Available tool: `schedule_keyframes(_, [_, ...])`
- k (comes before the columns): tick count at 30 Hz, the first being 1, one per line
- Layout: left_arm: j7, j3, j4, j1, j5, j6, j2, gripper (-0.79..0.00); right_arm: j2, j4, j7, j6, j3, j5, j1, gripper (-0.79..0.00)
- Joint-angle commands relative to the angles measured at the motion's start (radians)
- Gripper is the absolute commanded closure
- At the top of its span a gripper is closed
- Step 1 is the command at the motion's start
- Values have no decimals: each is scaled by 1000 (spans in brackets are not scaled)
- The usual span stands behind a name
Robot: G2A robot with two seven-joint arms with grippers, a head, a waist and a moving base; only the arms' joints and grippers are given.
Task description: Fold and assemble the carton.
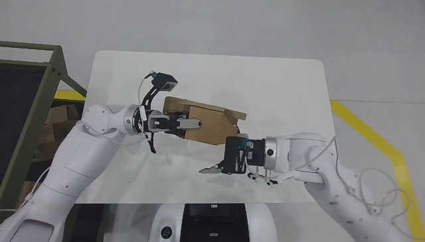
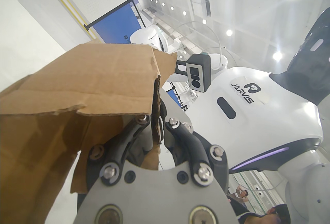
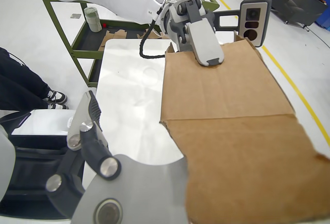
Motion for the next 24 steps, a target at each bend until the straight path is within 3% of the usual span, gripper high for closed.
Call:
schedule_keyframes(1, [-3, -2, -2, 2, 1, 3, -1, 0, -2, 5, -8, 2, -3, -1, 3, -785])
schedule_keyframes(24, [-18, -33, -9, 20, 1, 18, -13, 0, -21, 46, -55, 5, -31, -13, 40, -785])
